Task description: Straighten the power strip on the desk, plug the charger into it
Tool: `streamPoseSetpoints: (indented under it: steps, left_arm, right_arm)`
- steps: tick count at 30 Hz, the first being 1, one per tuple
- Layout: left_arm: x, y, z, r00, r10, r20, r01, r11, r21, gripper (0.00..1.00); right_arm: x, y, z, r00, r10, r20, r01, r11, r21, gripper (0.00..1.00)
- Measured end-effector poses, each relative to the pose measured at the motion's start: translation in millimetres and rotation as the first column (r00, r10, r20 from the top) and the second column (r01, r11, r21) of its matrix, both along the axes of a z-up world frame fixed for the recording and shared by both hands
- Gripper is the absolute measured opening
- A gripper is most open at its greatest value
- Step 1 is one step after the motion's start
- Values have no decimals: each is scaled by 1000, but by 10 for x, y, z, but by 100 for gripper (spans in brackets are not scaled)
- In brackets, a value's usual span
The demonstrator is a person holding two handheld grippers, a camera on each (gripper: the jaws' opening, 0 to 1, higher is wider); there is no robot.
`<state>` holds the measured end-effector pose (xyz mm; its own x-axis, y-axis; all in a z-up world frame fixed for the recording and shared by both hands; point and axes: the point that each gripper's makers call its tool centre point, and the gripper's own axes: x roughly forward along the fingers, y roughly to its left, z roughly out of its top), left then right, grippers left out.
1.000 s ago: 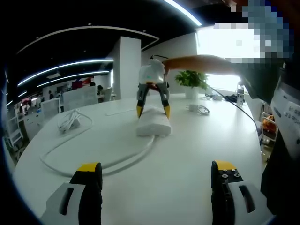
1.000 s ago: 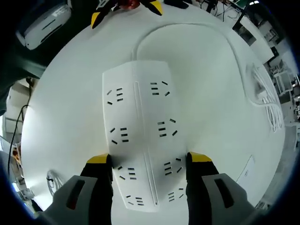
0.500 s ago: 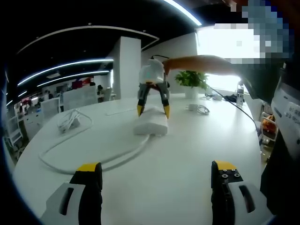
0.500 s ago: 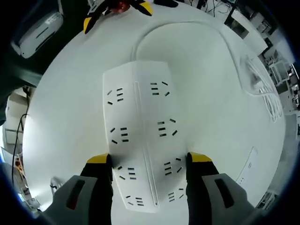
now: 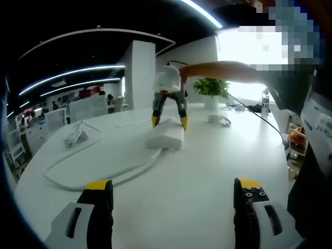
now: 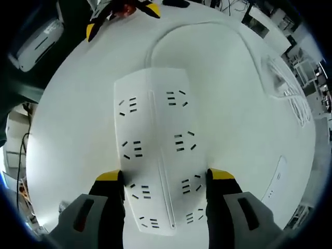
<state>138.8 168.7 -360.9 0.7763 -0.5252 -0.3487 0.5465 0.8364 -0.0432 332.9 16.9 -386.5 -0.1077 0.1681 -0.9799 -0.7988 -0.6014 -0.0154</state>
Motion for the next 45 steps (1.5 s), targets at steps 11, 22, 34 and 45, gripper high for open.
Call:
streamPoseSetpoints:
  steps: [11, 22, 34, 45]
  left_arm:
    - [-17, -11, 9, 1000, -5, 2, 5, 1000, -2, 100]
    - [-17, -11, 14, 1000, -5, 2, 5, 1000, -1, 100]
    - [-30, -18, 28, 1000, -10, 5, 10, 1000, -4, 100]
    - [-33, -66, 24, 1000, -22, 5, 22, 1000, -9, 100]
  right_arm:
    - [-12, -29, 7, 999, -52, -1, 52, 999, 4, 62]
    - [-23, -47, 9, 996, -94, 1, 94, 996, 2, 62]
    - [-48, -68, 9, 991, -132, 2, 132, 991, 2, 62]
    - [-66, -86, 10, 985, -174, -2, 174, 985, 11, 62]
